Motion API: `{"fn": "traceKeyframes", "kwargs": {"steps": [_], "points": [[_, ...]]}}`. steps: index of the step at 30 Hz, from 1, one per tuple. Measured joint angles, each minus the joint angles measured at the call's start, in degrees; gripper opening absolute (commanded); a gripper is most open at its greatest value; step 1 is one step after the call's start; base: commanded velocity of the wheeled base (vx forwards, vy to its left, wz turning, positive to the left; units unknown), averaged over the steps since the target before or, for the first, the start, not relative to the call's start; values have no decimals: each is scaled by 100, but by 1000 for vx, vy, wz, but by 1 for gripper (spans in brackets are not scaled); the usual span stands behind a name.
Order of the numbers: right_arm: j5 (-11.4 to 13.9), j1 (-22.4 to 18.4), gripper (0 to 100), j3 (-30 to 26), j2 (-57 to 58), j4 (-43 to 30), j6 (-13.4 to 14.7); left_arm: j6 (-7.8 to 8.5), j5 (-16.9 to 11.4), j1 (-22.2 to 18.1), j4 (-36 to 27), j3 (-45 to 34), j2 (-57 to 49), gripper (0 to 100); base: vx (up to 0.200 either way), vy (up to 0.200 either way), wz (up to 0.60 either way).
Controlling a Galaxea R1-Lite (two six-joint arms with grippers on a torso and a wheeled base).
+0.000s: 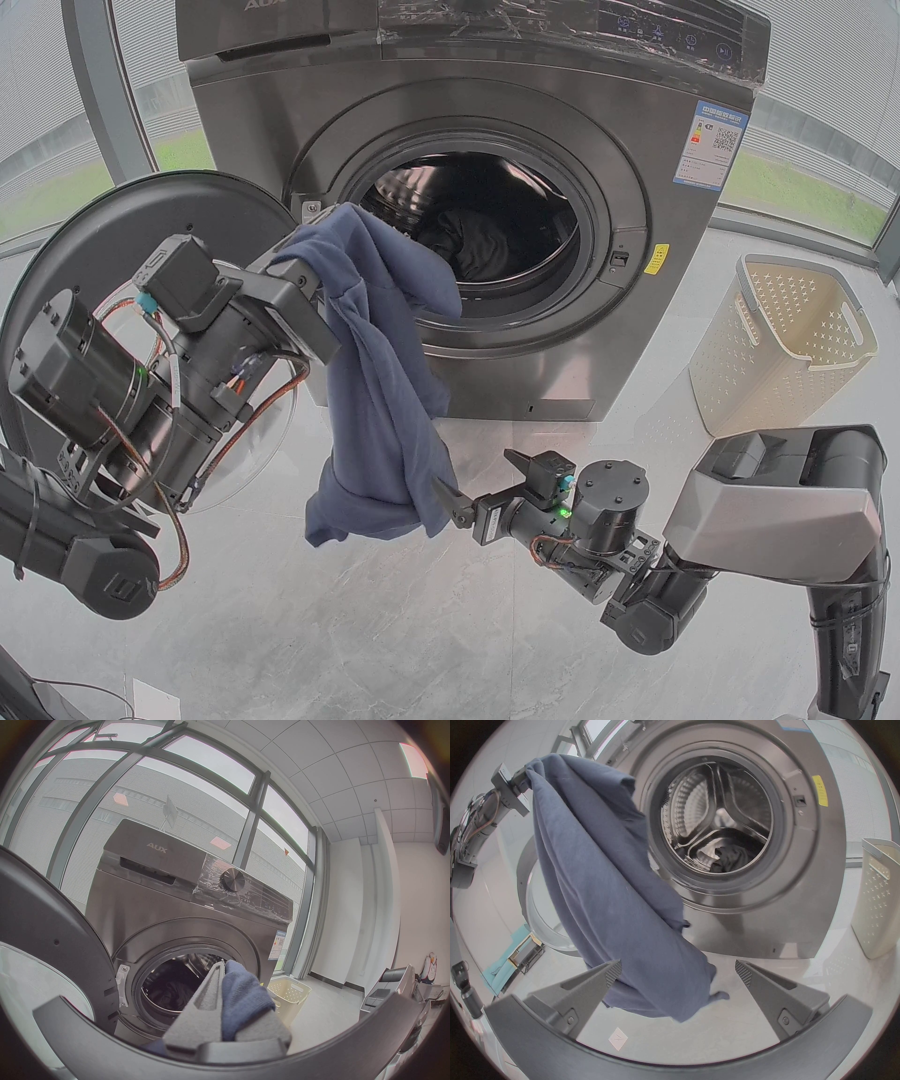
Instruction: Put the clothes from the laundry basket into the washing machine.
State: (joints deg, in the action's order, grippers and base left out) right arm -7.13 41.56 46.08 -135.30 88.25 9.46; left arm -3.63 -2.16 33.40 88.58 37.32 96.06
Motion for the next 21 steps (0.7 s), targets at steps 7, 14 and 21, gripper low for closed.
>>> {"fn": "traceKeyframes", "kwargs": {"steps": [7, 14, 21], "points": [[10, 105, 100, 177, -130, 5, -5, -2, -13, 28, 2, 85, -76, 0, 0, 0, 0], [-11, 83, 100, 196, -177, 2, -5, -2, -20, 6, -1, 116, -105, 0, 0, 0, 0], [-59, -187, 100, 341, -224, -15, 0, -2, -27, -5, 0, 127, -139, 0, 0, 0, 0]]}}
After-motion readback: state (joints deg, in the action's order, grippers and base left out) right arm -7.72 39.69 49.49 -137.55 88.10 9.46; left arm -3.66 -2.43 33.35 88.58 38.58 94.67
